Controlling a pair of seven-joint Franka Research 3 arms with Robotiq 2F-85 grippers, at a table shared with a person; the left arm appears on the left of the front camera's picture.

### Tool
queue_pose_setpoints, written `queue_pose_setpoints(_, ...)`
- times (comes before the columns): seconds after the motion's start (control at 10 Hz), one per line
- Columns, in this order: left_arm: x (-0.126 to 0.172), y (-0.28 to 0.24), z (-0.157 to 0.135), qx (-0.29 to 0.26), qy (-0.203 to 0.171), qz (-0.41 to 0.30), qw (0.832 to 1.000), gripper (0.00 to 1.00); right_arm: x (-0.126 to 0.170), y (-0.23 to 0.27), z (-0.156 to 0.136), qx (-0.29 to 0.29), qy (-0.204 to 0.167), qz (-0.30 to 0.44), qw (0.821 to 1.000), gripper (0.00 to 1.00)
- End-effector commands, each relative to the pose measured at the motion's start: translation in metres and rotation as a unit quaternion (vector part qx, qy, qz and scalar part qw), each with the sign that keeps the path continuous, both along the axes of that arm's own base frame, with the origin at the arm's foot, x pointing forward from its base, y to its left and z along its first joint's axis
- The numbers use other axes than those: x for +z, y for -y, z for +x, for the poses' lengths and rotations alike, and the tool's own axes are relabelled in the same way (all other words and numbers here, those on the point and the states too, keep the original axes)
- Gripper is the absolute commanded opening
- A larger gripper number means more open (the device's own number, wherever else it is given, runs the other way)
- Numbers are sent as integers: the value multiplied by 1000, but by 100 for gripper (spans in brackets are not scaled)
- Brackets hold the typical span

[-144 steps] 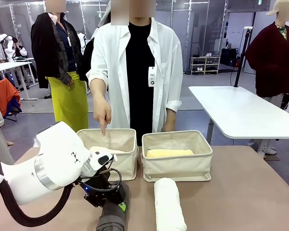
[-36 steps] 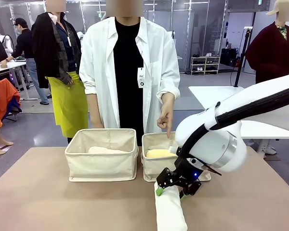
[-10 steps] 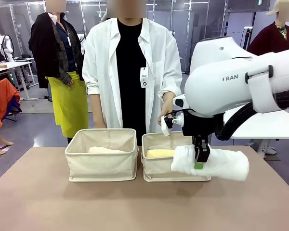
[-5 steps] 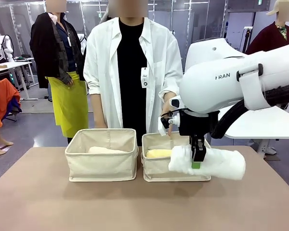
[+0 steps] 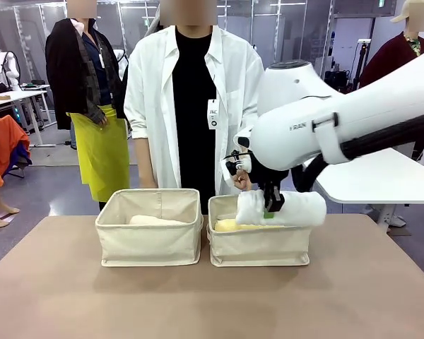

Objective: Divide the towels into two baskets.
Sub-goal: Pick up one hotel-folded towel from the bottom of the table and place it in the Fabric basket indicated by the person.

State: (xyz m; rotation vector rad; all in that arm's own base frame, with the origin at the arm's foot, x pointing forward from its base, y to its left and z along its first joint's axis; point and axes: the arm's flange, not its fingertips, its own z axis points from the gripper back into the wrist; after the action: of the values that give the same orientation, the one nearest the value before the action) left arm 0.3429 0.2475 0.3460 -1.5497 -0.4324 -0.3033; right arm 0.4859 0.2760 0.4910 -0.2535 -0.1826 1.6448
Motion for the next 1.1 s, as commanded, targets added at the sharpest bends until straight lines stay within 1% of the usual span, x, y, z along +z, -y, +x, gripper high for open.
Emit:
queue_pose_setpoints(0.0, -1, -1, -4, 1, 2, 0, 1000, 100, -3, -27, 31, -17, 36, -26, 999, 37)
queue_pose_setpoints(0.1, -1, -1, -4, 1, 2, 0, 1000, 100, -9, -39, 45, -22, 43, -29, 998, 37)
queue_pose_setpoints(0.2, -1, -1, -4, 1, 2, 0, 1000, 100, -18, -49, 61, -29, 38, -41, 998, 37)
queue_pose_setpoints(0.3, -1, -1, -4, 1, 2, 0, 1000, 100, -25, -56, 73, -33, 28, -41, 998, 37)
queue_pose_setpoints(0.4, -1, -1, -4, 1, 2, 0, 1000, 100, -31, -62, 83, -31, 13, -42, 999, 42)
queue_pose_setpoints(0.5, -1, -1, -4, 1, 2, 0, 1000, 100, -40, -65, 93, -43, 4, -42, 998, 64)
queue_pose_setpoints(0.6, -1, -1, -4, 1, 2, 0, 1000, 100, -47, -66, 100, -48, -3, -48, 998, 76)
queue_pose_setpoints(0.7, -1, -1, -4, 1, 2, 0, 1000, 100, -50, -67, 102, -47, -6, -53, 997, 98)
queue_pose_setpoints(0.8, -1, -1, -4, 1, 2, 0, 1000, 100, -49, -68, 101, -42, -4, -60, 997, 100)
queue_pose_setpoints(1.0, -1, -1, -4, 1, 2, 0, 1000, 100, -46, -66, 96, -50, 1, -74, 996, 100)
